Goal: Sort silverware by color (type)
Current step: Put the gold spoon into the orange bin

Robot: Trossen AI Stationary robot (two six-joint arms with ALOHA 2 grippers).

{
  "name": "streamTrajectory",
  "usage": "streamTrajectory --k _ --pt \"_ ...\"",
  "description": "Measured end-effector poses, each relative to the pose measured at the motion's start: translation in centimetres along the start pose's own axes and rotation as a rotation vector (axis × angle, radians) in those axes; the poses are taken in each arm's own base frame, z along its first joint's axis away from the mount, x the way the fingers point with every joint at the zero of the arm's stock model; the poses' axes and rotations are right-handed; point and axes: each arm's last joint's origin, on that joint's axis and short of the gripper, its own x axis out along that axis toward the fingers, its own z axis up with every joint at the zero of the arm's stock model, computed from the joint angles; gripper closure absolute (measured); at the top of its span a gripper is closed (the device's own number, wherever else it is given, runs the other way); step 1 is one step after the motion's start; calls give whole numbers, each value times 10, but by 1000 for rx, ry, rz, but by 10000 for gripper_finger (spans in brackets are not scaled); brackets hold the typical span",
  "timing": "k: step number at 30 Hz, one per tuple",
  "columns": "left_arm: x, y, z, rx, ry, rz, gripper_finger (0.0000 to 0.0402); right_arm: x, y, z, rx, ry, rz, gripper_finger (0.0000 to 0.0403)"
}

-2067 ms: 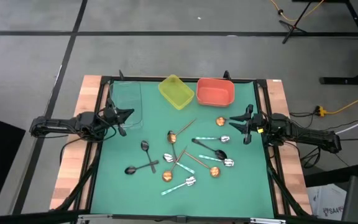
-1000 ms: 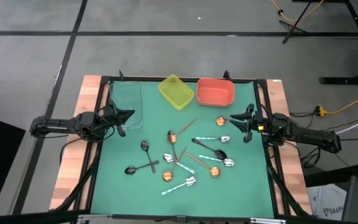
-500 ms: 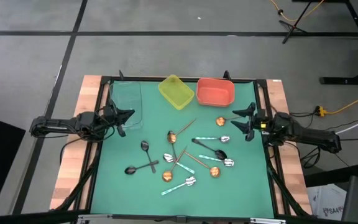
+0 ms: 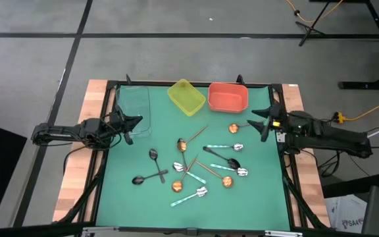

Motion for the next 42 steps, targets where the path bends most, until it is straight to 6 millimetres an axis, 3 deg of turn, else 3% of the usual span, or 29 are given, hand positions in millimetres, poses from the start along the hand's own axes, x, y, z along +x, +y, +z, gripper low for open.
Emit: streamTrajectory --k 11,18,28,36,42 --pt "0 0 0 0 0 0 398 32 12 16 -111 386 -125 144" --pt "0 0 0 0 0 1 398 64 10 2 -125 581 -162 144" --pt "0 0 0 0 0 1 398 106 -10 -23 -174 830 -186 155" --pt "0 0 0 0 0 1 398 126 -21 -44 -234 984 -181 180" --pt "0 0 0 0 0 1 398 140 -22 -53 -286 1001 -168 185"
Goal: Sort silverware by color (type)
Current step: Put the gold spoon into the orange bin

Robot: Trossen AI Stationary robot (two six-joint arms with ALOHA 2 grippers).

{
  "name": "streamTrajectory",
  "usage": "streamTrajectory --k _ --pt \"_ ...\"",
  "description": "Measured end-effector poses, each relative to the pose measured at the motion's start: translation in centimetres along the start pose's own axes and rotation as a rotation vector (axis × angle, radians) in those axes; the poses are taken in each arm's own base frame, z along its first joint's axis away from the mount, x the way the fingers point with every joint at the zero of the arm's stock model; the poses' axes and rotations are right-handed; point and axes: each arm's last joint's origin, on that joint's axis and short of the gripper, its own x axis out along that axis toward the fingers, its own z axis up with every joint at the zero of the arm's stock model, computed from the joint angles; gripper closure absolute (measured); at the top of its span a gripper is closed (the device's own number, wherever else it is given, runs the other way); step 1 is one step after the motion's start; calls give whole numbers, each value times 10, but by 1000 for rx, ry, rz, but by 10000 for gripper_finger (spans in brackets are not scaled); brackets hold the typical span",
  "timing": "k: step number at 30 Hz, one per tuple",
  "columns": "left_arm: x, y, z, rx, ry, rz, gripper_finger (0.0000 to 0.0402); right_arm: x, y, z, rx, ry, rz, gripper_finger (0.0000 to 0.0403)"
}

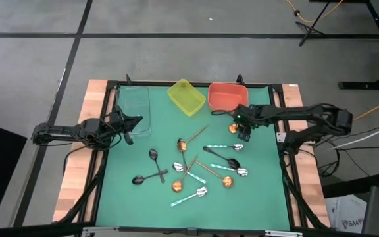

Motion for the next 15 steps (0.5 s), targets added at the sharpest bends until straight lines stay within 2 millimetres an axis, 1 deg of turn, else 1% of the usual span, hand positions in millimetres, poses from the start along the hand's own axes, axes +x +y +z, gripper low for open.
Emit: streamTrajectory --k 7,15 --pt "0 0 0 0 0 0 398 9 3 5 -63 -3 45 185" --pt "0 0 0 0 0 0 398 9 4 5 -86 -6 80 191"
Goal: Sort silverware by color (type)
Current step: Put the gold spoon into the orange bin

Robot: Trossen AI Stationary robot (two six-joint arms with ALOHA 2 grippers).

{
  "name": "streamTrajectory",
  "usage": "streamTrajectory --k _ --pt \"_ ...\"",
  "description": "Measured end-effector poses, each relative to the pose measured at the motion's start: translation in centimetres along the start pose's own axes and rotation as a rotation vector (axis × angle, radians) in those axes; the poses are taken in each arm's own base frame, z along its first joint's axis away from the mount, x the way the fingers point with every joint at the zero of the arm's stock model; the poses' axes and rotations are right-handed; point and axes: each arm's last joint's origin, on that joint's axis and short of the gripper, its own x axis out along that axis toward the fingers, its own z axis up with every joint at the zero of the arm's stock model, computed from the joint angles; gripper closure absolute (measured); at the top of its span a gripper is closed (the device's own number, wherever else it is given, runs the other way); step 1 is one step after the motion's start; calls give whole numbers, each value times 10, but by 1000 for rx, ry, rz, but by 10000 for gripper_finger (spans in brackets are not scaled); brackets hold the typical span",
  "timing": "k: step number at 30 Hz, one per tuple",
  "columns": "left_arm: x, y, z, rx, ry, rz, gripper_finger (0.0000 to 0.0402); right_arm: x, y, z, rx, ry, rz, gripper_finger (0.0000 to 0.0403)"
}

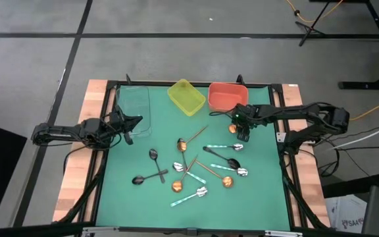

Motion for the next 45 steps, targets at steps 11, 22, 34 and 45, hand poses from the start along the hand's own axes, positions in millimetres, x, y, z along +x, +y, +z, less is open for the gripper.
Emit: streamTrajectory --k 11,22,34,45 --pt "0 0 0 0 0 0 398 0 1 0 -3 0 28 297" --pt "0 0 0 0 0 0 398 1 2 -1 -4 4 26 394" --pt "0 0 0 0 0 0 398 -9 0 0 -3 4 18 399" --pt "0 0 0 0 0 0 398 -62 -12 45 -21 -90 2 401"
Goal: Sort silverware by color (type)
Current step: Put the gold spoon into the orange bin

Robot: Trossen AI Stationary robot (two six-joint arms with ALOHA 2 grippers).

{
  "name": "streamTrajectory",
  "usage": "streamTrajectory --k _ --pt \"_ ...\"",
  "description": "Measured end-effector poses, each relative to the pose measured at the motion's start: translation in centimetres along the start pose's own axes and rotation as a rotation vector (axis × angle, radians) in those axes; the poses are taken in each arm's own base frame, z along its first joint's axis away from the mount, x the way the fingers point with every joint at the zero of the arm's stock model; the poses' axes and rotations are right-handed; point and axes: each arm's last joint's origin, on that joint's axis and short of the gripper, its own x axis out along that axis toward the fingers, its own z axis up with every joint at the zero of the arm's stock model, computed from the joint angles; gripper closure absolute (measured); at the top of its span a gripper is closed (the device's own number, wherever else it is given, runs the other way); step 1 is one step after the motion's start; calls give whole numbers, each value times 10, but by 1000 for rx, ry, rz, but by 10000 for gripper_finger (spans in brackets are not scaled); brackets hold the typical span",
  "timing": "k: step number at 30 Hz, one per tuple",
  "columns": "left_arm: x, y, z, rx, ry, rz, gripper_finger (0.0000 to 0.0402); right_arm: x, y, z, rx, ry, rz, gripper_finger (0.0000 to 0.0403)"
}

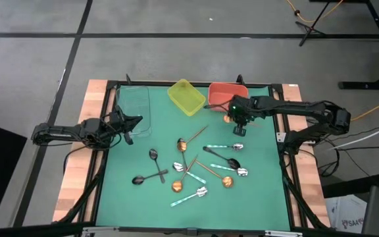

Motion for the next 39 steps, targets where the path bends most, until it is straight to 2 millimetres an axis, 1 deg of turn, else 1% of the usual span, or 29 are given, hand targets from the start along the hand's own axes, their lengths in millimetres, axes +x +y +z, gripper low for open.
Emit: streamTrajectory --k 4,8,12,15,18,21,25,28,31,34,39 --pt "0 0 0 0 0 0 398 -21 -6 22 -63 -103 -31 401" --pt "0 0 0 0 0 0 398 -36 -13 39 -123 -194 -142 401" --pt "0 0 0 0 0 0 398 -43 -20 50 -178 -289 -235 401" --pt "0 0 0 0 0 0 398 -41 -29 55 -182 -332 -262 401" --pt "0 0 0 0 0 0 398 -32 -42 57 -144 -320 -282 401" --pt "0 0 0 0 0 0 398 -19 -56 55 -107 -270 -291 401" --pt "0 0 0 0 0 0 398 3 -72 51 -66 -191 -289 401" --pt "0 0 0 0 0 0 398 20 -81 48 -46 -133 -279 401" --pt "0 0 0 0 0 0 398 36 -85 46 -39 -84 -265 401" --pt "0 0 0 0 0 0 398 49 -85 46 -43 -46 -249 401" --pt "0 0 0 0 0 0 398 67 -85 47 -48 -22 -236 391"
